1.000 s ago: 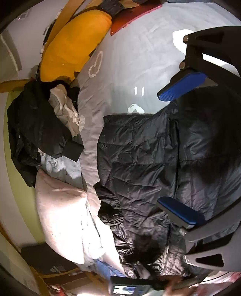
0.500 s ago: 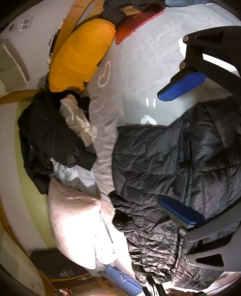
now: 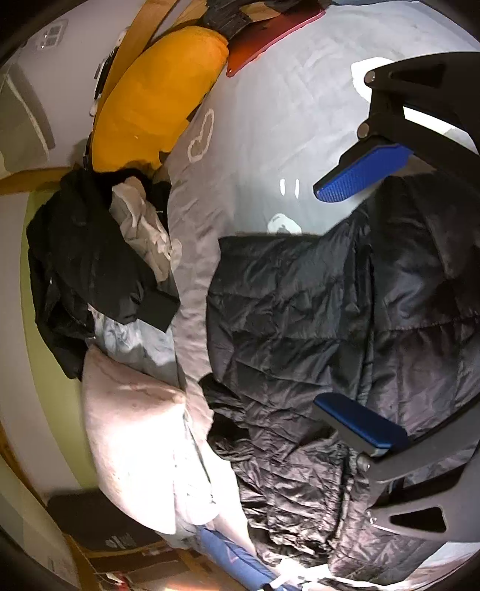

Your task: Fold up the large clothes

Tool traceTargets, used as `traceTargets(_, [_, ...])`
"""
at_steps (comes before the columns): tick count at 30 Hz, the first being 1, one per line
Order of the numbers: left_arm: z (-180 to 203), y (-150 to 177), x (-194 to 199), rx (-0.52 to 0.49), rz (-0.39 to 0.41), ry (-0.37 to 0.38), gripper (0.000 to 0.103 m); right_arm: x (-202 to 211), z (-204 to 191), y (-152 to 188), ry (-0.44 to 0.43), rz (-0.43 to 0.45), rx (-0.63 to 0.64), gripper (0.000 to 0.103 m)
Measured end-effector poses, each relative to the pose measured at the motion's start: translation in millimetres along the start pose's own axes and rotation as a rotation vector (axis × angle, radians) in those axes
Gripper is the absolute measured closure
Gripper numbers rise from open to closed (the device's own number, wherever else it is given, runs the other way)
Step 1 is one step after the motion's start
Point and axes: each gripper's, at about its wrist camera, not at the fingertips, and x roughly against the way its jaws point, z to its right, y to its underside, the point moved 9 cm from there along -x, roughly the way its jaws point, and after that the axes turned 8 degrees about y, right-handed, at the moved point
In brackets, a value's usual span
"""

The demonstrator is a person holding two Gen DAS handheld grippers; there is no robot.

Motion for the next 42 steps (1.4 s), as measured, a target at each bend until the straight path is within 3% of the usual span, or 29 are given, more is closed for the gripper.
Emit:
traceTargets(2, [-22, -2, -13, 0.07, -0.031, -0.002, 0.0, 4, -9, 2, -0.042, -0.003, 0.0, 0.0])
traceTargets(5, [-44, 3, -36, 0.155, -0.091, 0.051, 0.001, 5, -23, 7, -0.062, -0.005, 0.05, 0.0])
traceTargets(8, [-51, 4, -57, 0.175, -0.132, 0.088, 0.001, 3, -34, 14, -0.058, -0.007, 0.103, 0.0])
traceTargets(11, [-66, 7, -76, 0.211, -0.161, 0.068, 0.001, 0, -39, 24, -0.041, -0.028, 0.122, 0.0])
traceTargets(13, [-71, 11, -88, 0.246, -0.179, 0.091, 0.004, 0, -46, 29, -0.081, -0.051, 0.118, 0.0])
traceTargets(16, [-73, 19, -108, 0.289, -0.213, 0.107, 0.027, 2, -58, 32, -0.128, -0.058, 0.141, 0.0])
traceTargets(17, [-74, 23, -111, 0.32, -0.21, 0.112, 0.043, 2, -61, 32, -0.13, -0.052, 0.148, 0.0])
traceTargets(18, [-73, 26, -114, 0.356, -0.204, 0.135, 0.072, 1, -62, 32, -0.128, -0.049, 0.154, 0.0])
traceTargets(19, [-69, 29, -115, 0.381, -0.207, 0.168, 0.085, 0, -63, 33, -0.126, -0.05, 0.158, 0.0])
traceTargets(20, [-64, 29, -113, 0.385, -0.206, 0.197, 0.094, -3, -64, 34, -0.117, -0.054, 0.167, 0.0])
traceTargets(21, [-58, 24, -107, 0.36, -0.18, 0.206, 0.096, -5, -63, 35, -0.107, -0.059, 0.172, 0.0])
traceTargets(23, [-38, 6, -83, 0.248, -0.094, 0.194, 0.097, -9, -61, 35, -0.091, -0.068, 0.17, 0.0])
traceTargets(25, [-10, -11, -56, 0.164, -0.034, 0.235, 0.097, -6, -58, 33, -0.088, -0.061, 0.161, 0.0])
traceTargets(28, [45, -25, -12, 0.045, 0.014, 0.314, 0.097, 1, -55, 27, -0.078, -0.029, 0.16, 0.0])
traceTargets(30, [89, -17, 17, -0.072, 0.028, 0.349, 0.097, 4, -54, 25, -0.075, -0.019, 0.154, 0.0])
traceTargets(32, [128, 10, 34, -0.142, 0.005, 0.392, 0.097, 6, -52, 24, -0.076, -0.018, 0.143, 0.0])
traceTargets(34, [154, 42, 35, -0.169, -0.07, 0.42, 0.097, 7, -49, 22, -0.07, -0.019, 0.133, 0.0])
traceTargets(37, [177, 85, 22, -0.229, -0.16, 0.399, 0.095, 10, -43, 19, -0.066, -0.01, 0.11, 0.0])
traceTargets(38, [181, 95, 18, -0.25, -0.185, 0.377, 0.083, 10, -40, 18, -0.063, -0.009, 0.099, 0.0])
traceTargets(39, [182, 105, 17, -0.262, -0.208, 0.368, 0.064, 10, -37, 18, -0.065, -0.012, 0.086, 0.0])
traceTargets(40, [184, 109, 18, -0.264, -0.218, 0.36, 0.054, 11, -35, 18, -0.069, -0.016, 0.079, 0.0])
traceTargets(41, [183, 110, 21, -0.256, -0.205, 0.361, 0.039, 10, -32, 18, -0.069, -0.019, 0.073, 0.0])
traceTargets(42, [183, 108, 26, -0.243, -0.179, 0.365, 0.031, 11, -28, 17, -0.066, -0.02, 0.061, 0.0])
